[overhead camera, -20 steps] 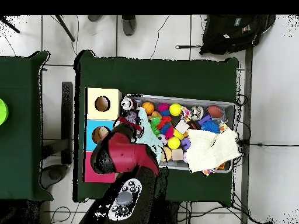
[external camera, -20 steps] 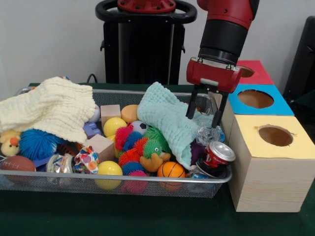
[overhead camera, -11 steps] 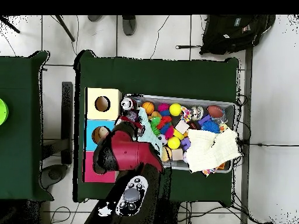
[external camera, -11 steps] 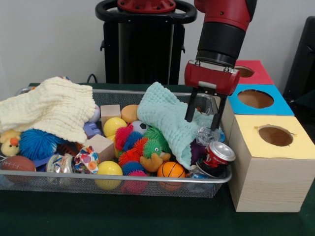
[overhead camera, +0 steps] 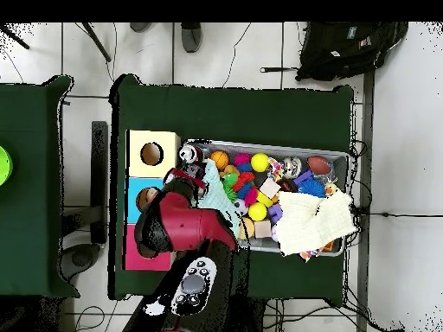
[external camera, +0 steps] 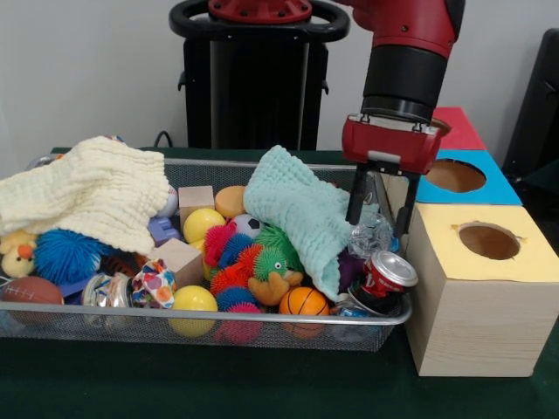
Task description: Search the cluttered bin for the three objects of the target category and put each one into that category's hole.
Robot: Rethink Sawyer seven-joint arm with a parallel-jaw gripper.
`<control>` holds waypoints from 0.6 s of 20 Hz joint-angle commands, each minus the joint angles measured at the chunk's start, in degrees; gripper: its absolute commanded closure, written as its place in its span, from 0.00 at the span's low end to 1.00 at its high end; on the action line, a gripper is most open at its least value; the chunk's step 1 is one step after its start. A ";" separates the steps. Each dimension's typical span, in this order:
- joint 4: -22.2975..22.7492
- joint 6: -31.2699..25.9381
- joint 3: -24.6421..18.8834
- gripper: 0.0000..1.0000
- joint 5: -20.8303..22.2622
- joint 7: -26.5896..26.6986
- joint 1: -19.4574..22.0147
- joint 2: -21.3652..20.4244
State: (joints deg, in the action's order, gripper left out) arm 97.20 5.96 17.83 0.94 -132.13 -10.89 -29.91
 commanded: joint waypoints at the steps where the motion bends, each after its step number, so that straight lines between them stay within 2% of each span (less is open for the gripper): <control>1: -1.81 3.33 -7.48 0.00 -0.91 -7.57 2.22 2.03; 2: -1.84 3.15 -7.40 0.00 -0.72 -7.25 2.22 1.95; 3: -1.44 4.69 -7.45 1.00 -0.65 -7.68 2.40 1.93; 12: -0.29 6.66 -8.85 1.00 1.28 -7.10 4.71 1.55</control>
State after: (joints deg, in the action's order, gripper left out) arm 97.20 8.52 14.98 0.94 -132.13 -9.31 -29.87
